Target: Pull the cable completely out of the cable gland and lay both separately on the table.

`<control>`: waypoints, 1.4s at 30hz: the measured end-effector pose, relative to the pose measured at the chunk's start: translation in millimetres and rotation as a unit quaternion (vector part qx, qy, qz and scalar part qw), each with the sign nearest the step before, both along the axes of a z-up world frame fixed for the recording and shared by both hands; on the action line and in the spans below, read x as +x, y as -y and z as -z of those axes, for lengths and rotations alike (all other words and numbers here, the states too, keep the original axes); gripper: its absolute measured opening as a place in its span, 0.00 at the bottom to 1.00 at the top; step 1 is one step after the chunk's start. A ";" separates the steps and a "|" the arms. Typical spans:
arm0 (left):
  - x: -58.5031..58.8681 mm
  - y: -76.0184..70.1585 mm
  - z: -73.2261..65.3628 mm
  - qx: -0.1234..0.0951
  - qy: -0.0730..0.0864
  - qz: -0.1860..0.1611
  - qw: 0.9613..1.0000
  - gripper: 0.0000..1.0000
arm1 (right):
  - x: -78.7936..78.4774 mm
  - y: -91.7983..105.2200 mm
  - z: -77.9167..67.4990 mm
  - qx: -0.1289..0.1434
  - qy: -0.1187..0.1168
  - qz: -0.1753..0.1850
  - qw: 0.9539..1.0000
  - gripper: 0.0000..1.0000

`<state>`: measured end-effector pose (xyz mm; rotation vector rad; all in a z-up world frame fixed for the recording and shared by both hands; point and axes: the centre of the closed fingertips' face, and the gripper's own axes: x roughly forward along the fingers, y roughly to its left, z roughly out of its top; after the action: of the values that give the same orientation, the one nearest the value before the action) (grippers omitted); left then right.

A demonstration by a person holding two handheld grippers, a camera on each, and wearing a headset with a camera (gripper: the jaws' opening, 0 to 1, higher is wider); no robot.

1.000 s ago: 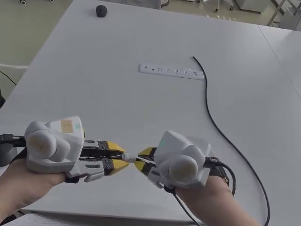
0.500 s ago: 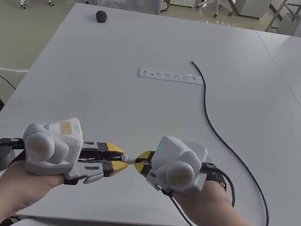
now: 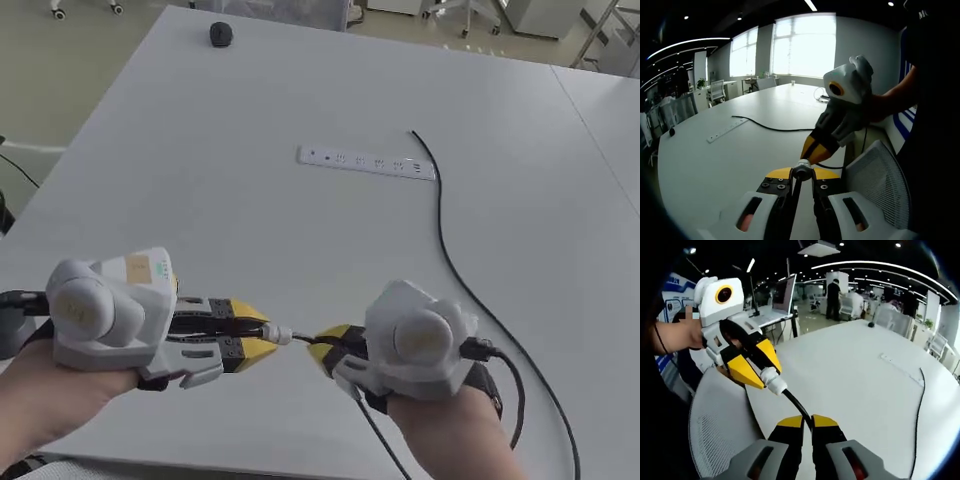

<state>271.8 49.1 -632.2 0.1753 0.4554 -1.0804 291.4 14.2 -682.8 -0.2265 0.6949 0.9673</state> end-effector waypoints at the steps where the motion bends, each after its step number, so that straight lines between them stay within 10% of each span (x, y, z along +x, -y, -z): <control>1: 0.1 -0.1 -0.3 -0.001 0.000 -0.001 1.000 0.15 | 0.1 1.6 0.9 0.004 -0.009 0.007 1.000 0.00; 14: 4.3 0.3 -1.4 -0.002 0.001 0.001 1.000 0.15 | 1.9 14.9 26.6 0.033 -0.115 0.080 0.990 0.00; 22: 3.0 -8.4 0.6 -0.002 -0.003 -0.003 1.000 0.15 | -0.8 18.0 40.5 0.064 -0.187 0.124 0.972 0.00; 33: 2.3 -14.9 0.9 -0.001 -0.005 -0.010 1.000 0.15 | -6.9 11.1 43.5 0.054 -0.186 0.111 0.975 0.01; 42: 5.7 -15.1 -0.5 -0.005 -0.009 -0.013 1.000 0.15 | -7.6 11.1 39.8 0.044 -0.131 0.071 0.988 0.03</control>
<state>277.5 64.1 -631.8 0.1519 0.4667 -1.0598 283.8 3.2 -722.6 0.0293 0.8936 0.8976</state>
